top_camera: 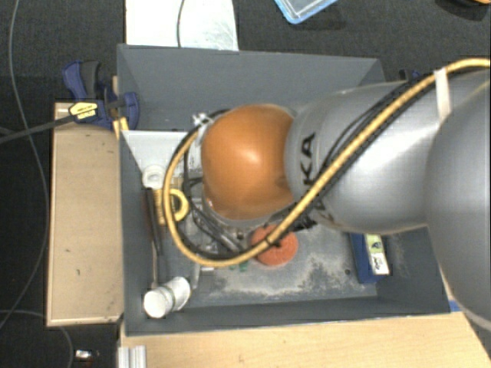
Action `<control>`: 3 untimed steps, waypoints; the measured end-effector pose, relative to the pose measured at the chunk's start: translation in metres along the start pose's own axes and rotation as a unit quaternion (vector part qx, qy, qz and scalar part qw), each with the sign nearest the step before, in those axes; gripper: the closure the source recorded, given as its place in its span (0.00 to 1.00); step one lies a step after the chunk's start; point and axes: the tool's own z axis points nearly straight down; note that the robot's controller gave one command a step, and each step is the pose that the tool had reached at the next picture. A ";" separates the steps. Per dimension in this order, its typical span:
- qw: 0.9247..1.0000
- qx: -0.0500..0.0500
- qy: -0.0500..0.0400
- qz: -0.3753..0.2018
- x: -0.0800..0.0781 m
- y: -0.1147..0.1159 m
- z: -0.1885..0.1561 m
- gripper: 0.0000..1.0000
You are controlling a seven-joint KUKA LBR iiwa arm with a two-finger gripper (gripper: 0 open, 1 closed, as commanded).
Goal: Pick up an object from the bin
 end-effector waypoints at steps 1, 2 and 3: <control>1.000 -0.001 -0.004 0.003 -0.002 -0.002 -0.004 0.00; 1.000 -0.002 -0.004 0.024 -0.039 -0.066 0.009 0.00; 1.000 0.001 -0.006 0.009 -0.067 -0.079 0.035 0.00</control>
Offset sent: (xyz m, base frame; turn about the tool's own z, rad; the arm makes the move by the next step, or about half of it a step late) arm 0.0769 -0.1354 -0.0247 0.1029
